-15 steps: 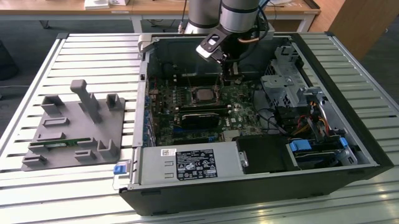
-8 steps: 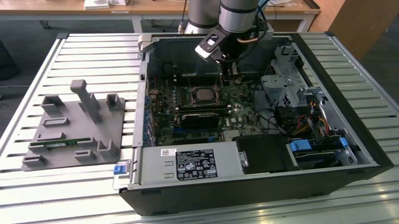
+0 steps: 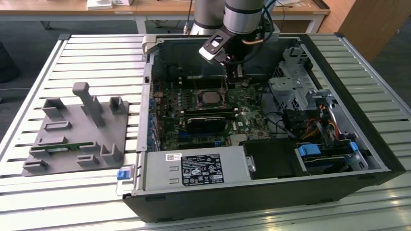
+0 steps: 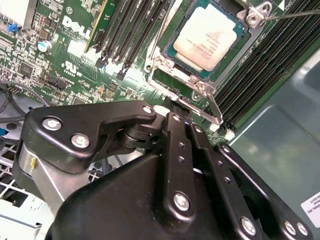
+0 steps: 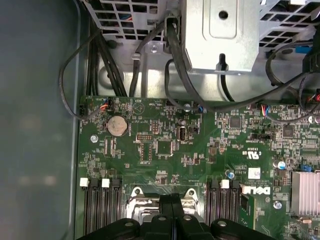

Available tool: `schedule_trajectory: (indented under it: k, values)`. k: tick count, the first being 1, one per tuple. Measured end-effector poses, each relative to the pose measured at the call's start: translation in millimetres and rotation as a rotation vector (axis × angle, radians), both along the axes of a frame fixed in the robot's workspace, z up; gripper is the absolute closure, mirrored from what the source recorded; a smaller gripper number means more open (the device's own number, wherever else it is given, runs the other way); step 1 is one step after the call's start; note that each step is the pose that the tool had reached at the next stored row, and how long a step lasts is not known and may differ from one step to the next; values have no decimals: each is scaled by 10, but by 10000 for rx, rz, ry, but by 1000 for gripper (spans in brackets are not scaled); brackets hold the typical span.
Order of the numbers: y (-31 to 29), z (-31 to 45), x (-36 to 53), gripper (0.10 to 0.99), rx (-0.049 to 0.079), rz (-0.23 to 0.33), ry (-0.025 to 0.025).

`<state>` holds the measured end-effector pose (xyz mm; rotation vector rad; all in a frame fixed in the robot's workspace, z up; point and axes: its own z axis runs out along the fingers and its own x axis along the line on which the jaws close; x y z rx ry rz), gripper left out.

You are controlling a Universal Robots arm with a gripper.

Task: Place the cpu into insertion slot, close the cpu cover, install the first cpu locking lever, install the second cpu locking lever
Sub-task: 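Close the cpu cover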

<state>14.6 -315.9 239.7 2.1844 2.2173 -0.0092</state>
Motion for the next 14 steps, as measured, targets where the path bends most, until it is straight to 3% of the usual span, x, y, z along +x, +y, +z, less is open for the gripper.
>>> schedule_trajectory:
  k: [14]
  values:
    - [0, -59, -161, 980, 1, 1, 6]
